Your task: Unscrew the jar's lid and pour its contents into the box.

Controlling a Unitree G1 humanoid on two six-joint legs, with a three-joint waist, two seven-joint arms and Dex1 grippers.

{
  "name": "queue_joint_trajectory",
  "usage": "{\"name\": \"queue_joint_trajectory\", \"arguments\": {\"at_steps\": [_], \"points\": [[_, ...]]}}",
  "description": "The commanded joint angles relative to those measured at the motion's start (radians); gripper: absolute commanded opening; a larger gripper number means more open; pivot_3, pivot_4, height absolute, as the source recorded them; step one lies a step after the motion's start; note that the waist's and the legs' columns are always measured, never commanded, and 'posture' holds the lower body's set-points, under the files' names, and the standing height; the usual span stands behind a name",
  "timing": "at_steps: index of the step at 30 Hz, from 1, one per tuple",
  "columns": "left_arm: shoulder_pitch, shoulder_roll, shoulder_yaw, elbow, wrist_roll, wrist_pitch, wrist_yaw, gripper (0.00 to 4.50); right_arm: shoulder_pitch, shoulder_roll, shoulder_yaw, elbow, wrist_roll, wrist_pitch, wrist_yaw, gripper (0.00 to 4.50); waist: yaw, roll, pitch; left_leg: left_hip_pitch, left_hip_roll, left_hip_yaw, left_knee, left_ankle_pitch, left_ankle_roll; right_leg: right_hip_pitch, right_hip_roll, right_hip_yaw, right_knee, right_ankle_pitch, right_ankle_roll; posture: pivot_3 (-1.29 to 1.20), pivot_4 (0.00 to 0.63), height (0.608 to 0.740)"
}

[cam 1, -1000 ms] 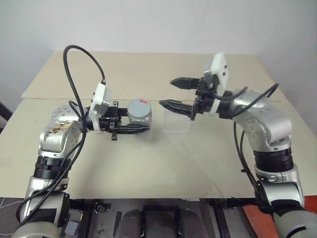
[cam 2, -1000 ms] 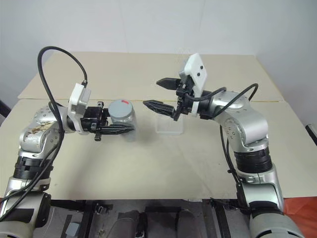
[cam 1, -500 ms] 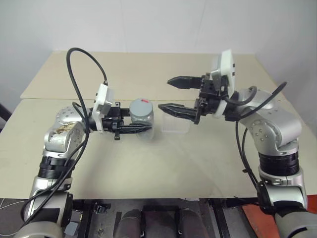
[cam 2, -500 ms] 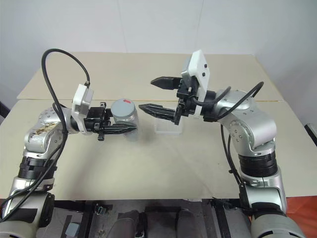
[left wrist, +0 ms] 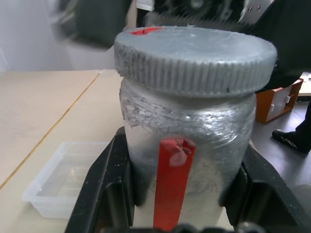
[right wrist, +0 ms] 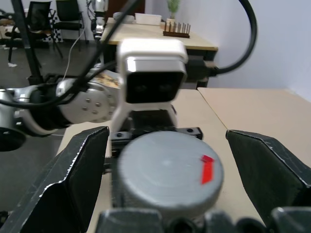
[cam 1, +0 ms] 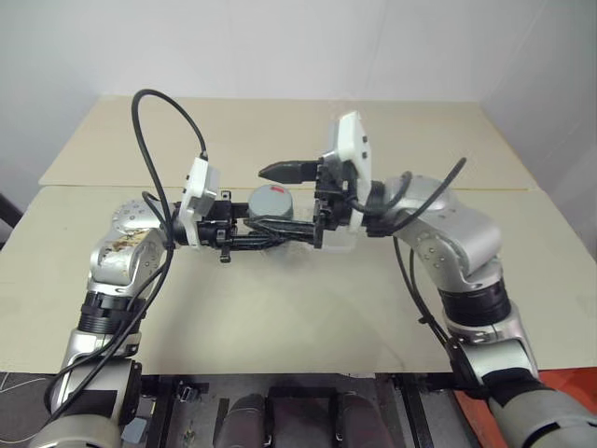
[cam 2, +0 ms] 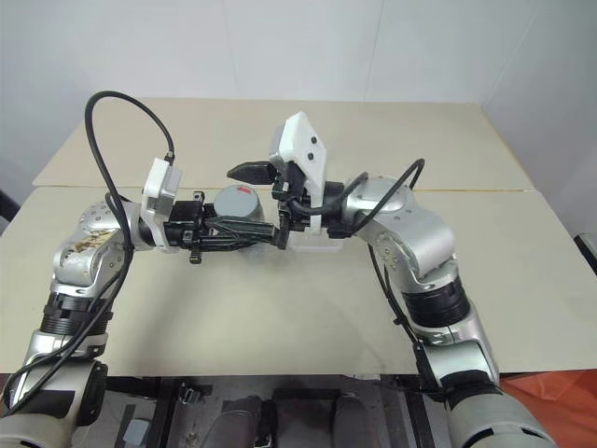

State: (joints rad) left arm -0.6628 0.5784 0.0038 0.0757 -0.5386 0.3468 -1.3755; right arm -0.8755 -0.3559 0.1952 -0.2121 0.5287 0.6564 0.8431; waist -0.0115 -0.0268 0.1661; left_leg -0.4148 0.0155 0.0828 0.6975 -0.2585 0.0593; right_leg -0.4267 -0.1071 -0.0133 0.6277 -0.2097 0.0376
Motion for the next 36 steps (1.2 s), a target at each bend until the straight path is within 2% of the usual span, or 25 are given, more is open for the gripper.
{"name": "queue_joint_trajectory", "arguments": {"at_steps": [1,14,29,36], "points": [[-0.011,0.004,0.012,-0.038,-0.016,-0.009,0.002,1.91,-0.035,0.013,-0.012,0.005,-0.017,-0.039,0.002,4.47,-0.001,0.0,0.0,0.0,0.0,0.0,0.0,0.0,0.0,0.0,0.0,0.0,0.0,0.0,0.0,0.0,0.15,0.74],[-0.013,0.02,0.021,-0.028,-0.02,-0.016,0.001,1.91,-0.01,-0.079,-0.099,0.041,-0.004,-0.035,0.047,4.47,-0.001,0.0,0.0,0.0,0.0,0.0,0.0,0.0,0.0,0.0,0.0,0.0,0.0,0.0,0.0,0.0,0.15,0.74],[-0.008,0.016,0.02,-0.028,-0.019,-0.021,-0.002,1.91,0.026,-0.156,-0.146,0.027,0.016,-0.025,0.034,4.47,-0.001,0.0,0.0,0.0,0.0,0.0,0.0,0.0,0.0,0.0,0.0,0.0,-0.001,0.0,0.0,0.0,0.15,0.74],[-0.012,0.013,0.023,-0.016,-0.011,-0.026,-0.007,1.91,0.065,-0.205,-0.158,-0.025,0.042,-0.018,0.086,4.47,-0.001,0.0,0.0,0.0,0.0,0.0,0.0,0.0,0.0,0.0,0.0,0.0,-0.001,0.0,0.0,0.0,0.15,0.74]]}}
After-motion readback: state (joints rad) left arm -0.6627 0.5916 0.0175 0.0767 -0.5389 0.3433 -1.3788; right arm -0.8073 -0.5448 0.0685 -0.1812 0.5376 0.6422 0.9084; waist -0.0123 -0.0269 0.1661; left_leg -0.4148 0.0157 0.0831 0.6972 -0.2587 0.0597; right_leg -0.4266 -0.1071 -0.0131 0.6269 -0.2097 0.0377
